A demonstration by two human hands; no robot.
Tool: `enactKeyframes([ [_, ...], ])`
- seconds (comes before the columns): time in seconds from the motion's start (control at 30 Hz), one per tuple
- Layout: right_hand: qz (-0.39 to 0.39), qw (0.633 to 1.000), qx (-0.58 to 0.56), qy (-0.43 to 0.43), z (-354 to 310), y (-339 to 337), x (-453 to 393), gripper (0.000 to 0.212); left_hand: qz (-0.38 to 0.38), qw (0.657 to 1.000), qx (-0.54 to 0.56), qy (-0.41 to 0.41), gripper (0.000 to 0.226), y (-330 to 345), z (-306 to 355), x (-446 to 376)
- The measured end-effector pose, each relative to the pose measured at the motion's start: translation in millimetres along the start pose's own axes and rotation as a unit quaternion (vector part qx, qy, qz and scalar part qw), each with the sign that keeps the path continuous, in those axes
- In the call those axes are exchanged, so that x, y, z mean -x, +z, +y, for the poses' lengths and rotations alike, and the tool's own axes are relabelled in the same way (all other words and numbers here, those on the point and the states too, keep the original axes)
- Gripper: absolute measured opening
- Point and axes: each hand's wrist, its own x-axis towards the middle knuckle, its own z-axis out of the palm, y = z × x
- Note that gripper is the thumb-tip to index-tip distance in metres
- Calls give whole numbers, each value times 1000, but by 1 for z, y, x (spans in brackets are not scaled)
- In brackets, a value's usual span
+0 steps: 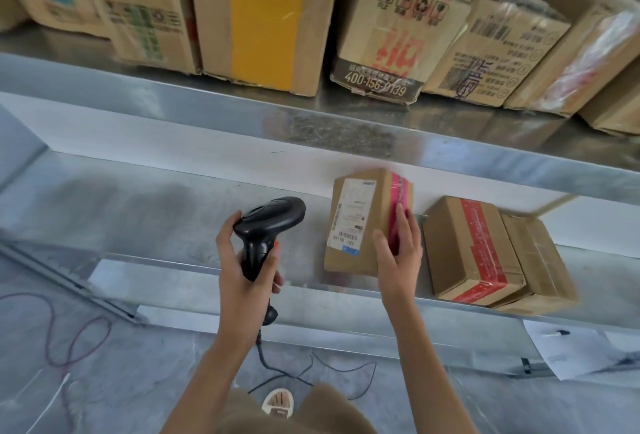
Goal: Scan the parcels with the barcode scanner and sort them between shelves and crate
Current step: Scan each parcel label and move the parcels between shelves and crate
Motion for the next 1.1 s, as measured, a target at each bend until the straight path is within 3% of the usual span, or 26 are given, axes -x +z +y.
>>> enactKeyframes([
  [0.17,72,990,-85,-81,-7,5,20,63,-35,999,-23,26,66,-6,5,16],
  [0.33,82,986,-106,-98,-5,10,23,62,-64,994,-70,45,66,-13,-5,22],
  [0.6,79,986,-112,-95,-7,9,28,64,-115,988,-89,60,65,-9,-5,29],
  [1.1,94,987,-115,-67,-2,5,24,64,-135,979,-131,75,70,-13,-14,24],
])
